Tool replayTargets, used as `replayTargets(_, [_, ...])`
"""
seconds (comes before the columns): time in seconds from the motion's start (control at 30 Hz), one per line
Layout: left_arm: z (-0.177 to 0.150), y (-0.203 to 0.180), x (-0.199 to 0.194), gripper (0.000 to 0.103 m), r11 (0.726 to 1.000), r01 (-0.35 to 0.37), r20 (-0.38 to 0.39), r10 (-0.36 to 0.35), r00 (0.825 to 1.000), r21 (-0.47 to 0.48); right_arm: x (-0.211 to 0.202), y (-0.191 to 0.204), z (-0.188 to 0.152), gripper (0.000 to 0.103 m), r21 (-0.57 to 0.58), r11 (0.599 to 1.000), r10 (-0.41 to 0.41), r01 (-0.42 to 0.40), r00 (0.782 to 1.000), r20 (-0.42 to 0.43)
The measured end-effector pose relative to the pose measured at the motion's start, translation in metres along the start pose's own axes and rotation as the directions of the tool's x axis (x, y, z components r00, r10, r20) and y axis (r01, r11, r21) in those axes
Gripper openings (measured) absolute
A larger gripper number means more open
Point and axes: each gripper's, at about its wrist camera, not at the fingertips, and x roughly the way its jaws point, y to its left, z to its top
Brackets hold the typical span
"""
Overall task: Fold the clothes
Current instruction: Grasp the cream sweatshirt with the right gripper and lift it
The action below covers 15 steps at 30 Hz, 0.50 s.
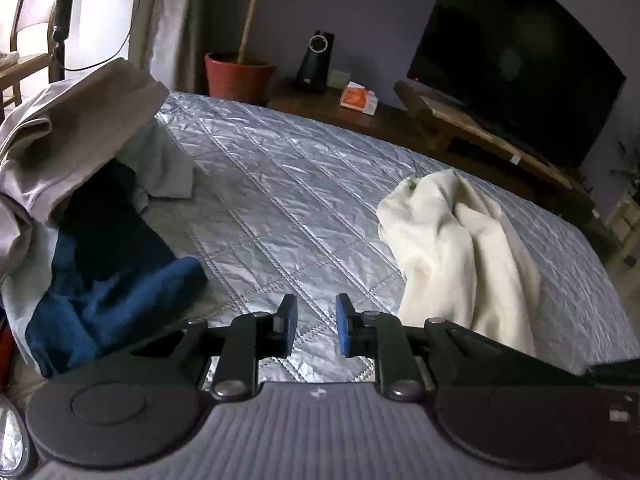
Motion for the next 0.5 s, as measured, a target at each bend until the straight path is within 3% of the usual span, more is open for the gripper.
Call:
replayTargets(0.1, [0.000,0.001,0.003,0.017,1.000,0.000,-0.002,0.000,1.000,-0.006,-0.007,-0.003,-0.003,0.007,0.015,1.000,0.017,-0.017,1.000,0.004])
replayTargets(0.17, [0.000,0.001,0.005,0.017,1.000,0.001,-0.004,-0.001,1.000,-0.009,-0.007,-0.018,-0.001,0.030,0.123,0.991,-0.060,0.054,0.997,0.047])
replayTargets(0.23, [0.000,0.000,0.006,0.017,1.000,0.006,-0.005,-0.006,1.000,-0.008,-0.006,-0.040,-0.003,0.046,0.267,0.956,-0.143,0.117,0.986,0.079])
replayTargets(0.27, [-0.001,0.000,0.006,0.018,1.000,0.010,-0.006,-0.010,1.000,-0.009,-0.004,-0.050,-0.004,0.048,0.324,0.936,-0.175,0.139,0.981,0.085])
replayTargets(0.33, [-0.002,0.000,0.007,0.019,1.000,0.016,-0.010,-0.016,1.000,-0.014,0.009,-0.054,-0.003,0.053,0.315,0.937,-0.178,0.151,0.982,0.059])
replayTargets(0.43, [-0.003,0.000,0.010,0.019,0.999,0.021,-0.019,-0.021,1.000,-0.029,0.033,-0.048,-0.002,0.072,0.250,0.958,-0.146,0.142,0.989,-0.003])
replayTargets(0.47, [-0.004,0.000,0.010,0.019,0.999,0.020,-0.021,-0.021,1.000,-0.029,0.039,-0.046,-0.002,0.048,0.232,0.961,-0.151,0.148,0.989,-0.006])
replayTargets(0.5, [-0.005,0.000,0.011,0.019,0.999,0.019,-0.023,-0.020,1.000,-0.027,0.041,-0.047,-0.003,0.017,0.229,0.962,-0.153,0.151,0.988,-0.006])
